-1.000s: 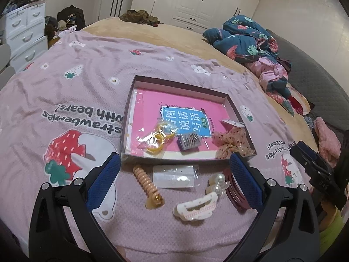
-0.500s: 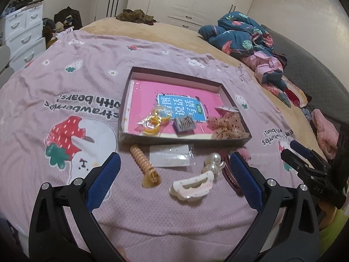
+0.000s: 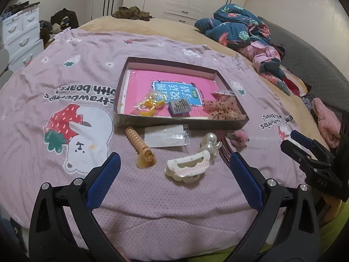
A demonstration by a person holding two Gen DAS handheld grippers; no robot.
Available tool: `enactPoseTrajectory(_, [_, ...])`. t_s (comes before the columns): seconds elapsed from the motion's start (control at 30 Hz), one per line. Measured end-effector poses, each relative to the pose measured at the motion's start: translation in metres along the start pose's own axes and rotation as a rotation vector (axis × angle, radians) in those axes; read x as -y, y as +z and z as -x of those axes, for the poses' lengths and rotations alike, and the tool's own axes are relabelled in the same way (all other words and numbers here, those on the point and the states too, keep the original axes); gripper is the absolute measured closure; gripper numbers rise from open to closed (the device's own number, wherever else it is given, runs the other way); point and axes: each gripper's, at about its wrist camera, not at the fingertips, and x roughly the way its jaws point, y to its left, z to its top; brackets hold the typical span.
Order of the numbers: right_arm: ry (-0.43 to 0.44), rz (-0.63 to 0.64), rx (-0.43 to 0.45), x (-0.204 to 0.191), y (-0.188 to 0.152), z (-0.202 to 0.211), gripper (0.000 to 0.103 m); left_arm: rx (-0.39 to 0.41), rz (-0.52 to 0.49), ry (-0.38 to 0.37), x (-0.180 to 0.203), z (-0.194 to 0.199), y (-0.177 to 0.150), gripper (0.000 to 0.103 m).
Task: Organize jewelry
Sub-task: 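Move the left tool toward the white hair claw clip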
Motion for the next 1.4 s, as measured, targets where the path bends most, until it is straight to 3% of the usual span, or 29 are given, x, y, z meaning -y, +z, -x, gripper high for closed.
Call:
enactPoseTrajectory(0.77, [-0.017, -0.026, -0.064, 0.022, -0.032, -0.010, 0.014, -0.095, -0.057, 0.001, 0.030, -0.038, -0.032, 0.010])
enactPoseTrajectory(1.13, [-0.022, -0.037, -0.087, 0.028, -0.033, -0.026, 0.014, -0.121, -0.007, 0.012, 0.026, -0.064, -0.036, 0.010])
enactPoseTrajectory(1.4, [-0.023, -0.023, -0.117, 0.029, -0.028, -0.051, 0.014, -0.127, 0.018, 0.025, 0.025, -0.078, -0.033, 0.020])
